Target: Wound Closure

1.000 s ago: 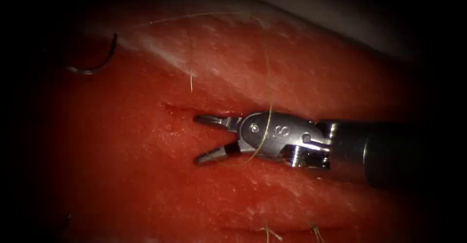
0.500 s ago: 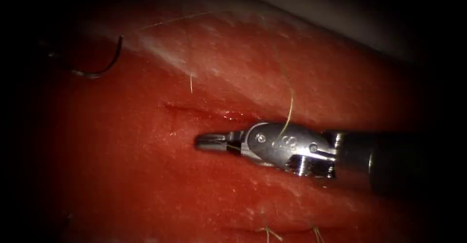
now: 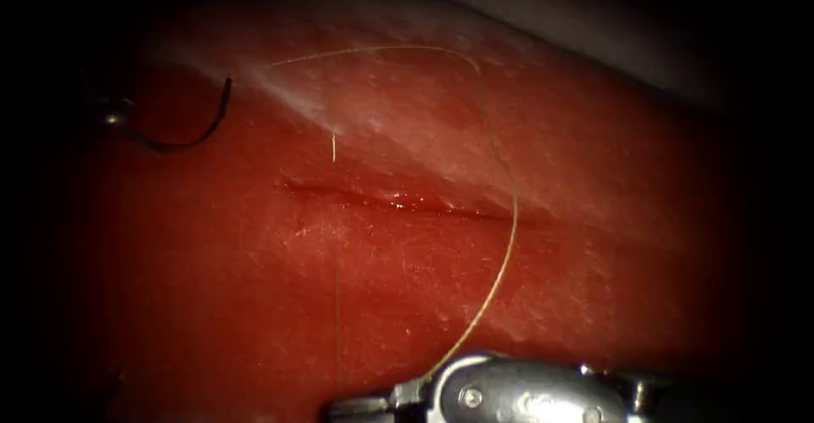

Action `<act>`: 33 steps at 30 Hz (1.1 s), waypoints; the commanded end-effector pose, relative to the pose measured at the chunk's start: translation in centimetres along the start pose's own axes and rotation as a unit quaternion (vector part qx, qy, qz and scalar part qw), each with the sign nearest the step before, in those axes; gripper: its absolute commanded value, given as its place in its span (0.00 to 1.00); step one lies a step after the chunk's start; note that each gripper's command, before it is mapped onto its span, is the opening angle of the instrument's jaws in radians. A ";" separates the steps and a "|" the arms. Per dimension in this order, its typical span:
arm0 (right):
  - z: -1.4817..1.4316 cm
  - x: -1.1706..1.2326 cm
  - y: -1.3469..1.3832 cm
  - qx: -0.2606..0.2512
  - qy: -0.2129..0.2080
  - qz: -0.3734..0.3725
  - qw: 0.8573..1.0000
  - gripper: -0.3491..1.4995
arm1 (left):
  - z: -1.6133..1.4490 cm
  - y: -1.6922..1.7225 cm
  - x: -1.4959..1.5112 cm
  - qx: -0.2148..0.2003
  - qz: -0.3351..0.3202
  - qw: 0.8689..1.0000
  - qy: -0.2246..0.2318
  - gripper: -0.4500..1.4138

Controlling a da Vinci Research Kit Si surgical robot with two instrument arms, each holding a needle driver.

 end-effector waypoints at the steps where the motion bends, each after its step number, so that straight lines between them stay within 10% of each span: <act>1: 0.11 0.09 -0.05 0.011 0.003 -0.006 1.000 0.00 | 0.03 -0.03 -0.08 -0.001 -0.001 1.000 0.000 0.05; 3: 0.10 0.12 -0.07 0.019 0.004 -0.010 1.000 0.05 | 0.03 -0.03 -0.08 -0.001 -0.001 1.000 0.000 0.05; 4: 0.08 0.13 -0.05 0.018 0.004 -0.017 1.000 0.51 | 0.04 -0.02 -0.08 -0.001 -0.001 1.000 0.000 0.05; 5: 0.07 0.12 -0.03 0.009 0.003 -0.020 1.000 0.66 | 0.04 -0.02 -0.08 -0.002 -0.001 1.000 0.000 0.05; 8: 0.00 0.06 0.17 -0.020 -0.001 -0.024 1.000 0.84 | 0.04 -0.01 -0.08 -0.002 -0.001 1.000 0.000 0.05; 20: -0.09 -0.48 1.23 -0.108 0.002 -0.019 0.994 0.88 | 0.05 -0.01 -0.08 -0.002 -0.001 1.000 0.000 0.05; 33: 0.39 -0.88 1.66 -0.144 0.000 -0.010 0.990 0.80 | 0.07 -0.02 -0.11 -0.003 0.001 1.000 0.000 0.05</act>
